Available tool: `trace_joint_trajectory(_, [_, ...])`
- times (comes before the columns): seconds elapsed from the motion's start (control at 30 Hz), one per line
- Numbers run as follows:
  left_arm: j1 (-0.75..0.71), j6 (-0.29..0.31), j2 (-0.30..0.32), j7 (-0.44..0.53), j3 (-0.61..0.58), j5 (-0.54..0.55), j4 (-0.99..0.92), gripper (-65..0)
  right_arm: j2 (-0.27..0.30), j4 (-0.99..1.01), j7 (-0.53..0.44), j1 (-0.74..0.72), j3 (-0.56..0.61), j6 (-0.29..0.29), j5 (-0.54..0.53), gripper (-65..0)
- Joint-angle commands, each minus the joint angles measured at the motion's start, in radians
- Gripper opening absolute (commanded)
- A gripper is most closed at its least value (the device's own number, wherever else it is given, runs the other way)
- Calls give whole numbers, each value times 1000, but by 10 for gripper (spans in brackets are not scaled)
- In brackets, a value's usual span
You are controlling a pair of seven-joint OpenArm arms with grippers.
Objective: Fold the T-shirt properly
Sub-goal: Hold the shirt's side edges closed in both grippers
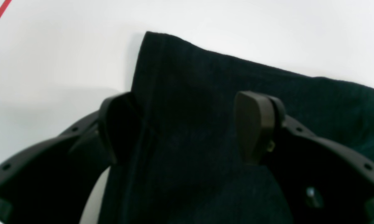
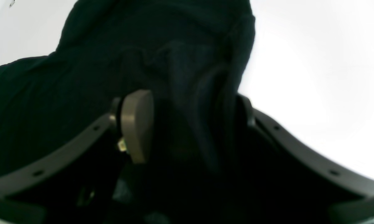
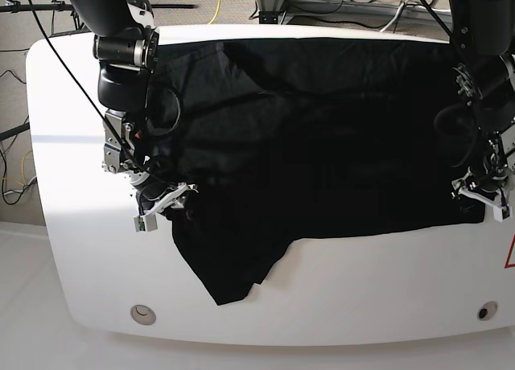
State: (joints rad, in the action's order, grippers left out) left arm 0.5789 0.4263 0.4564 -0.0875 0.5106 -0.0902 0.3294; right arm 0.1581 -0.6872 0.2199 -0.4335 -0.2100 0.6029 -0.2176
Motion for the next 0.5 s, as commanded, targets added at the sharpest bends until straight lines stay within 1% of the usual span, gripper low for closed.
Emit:
trace_joint_trajectory(0.0, [31, -5, 21, 25, 3, 10, 18, -191, 5, 3, 62, 0, 4, -13, 27, -305])
trace_joint_trajectory(0.23, [29, -7, 22, 25, 3, 10, 17, -192, 5, 1, 62, 4, 5, -12, 27, -314])
trace_joint_trajectory(0.37, [7, -2, 27, 19, 3, 8, 21, -208, 3, -7, 49, 7, 6, -16, 28, -383])
trace_joint_trajectory(0.47, [2, 1, 29, 22, 3, 8, 18, -250, 4, -10, 45, 7, 6, -16, 28, -450])
